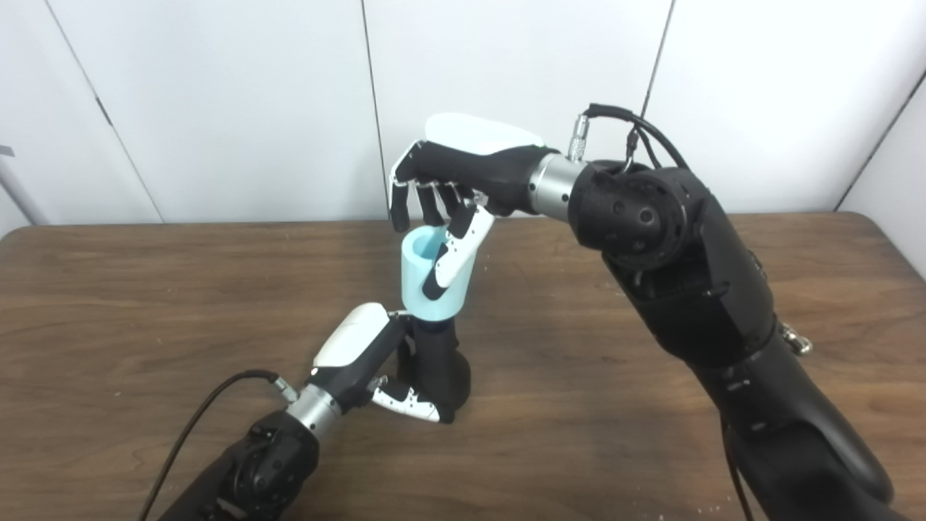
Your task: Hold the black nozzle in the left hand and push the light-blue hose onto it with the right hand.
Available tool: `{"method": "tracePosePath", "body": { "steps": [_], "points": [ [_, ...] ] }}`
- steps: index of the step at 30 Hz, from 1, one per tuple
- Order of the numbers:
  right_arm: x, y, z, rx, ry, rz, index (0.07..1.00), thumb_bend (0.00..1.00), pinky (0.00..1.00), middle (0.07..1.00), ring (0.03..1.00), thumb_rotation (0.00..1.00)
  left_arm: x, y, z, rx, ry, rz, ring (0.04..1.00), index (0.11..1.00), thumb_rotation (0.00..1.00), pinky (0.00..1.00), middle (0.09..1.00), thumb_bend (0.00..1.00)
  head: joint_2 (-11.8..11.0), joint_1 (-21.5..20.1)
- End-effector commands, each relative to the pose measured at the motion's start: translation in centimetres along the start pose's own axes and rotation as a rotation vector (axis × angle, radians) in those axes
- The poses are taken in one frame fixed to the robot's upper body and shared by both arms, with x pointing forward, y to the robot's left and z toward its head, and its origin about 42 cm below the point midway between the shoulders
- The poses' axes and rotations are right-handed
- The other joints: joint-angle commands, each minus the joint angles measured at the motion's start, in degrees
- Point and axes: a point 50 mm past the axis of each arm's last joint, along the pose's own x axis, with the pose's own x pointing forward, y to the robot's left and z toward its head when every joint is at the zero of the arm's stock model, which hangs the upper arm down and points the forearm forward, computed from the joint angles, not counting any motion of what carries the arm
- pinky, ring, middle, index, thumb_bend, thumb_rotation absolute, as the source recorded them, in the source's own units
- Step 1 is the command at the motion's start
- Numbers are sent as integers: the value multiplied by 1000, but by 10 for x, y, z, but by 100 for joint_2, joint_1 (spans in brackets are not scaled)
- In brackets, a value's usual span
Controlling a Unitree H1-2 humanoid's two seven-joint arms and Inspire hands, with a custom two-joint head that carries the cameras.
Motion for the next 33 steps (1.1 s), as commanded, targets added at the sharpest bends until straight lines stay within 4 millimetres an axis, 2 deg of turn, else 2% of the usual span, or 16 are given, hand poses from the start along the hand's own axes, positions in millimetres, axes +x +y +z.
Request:
{"method": "tracePosePath", "body": {
  "steps": [1, 10, 33],
  "points": [
    [-2, -33, 15, -70, -26, -89, 483, 518, 108, 294, 185, 124, -41, -71, -32, -9, 214, -353, 430, 485, 86, 440, 456, 520, 9, 5],
    [2, -23, 13, -104, 20, -61, 483, 519, 109, 300, 198, 124, -41, -70, -31, -10, 210, -351, 428, 485, 86, 438, 457, 520, 20, 17],
    [7, -16, 3, -98, 70, -34, 483, 519, 102, 297, 193, 124, -42, -69, -33, -7, 213, -363, 427, 485, 86, 437, 455, 520, 46, -2]
  ]
}}
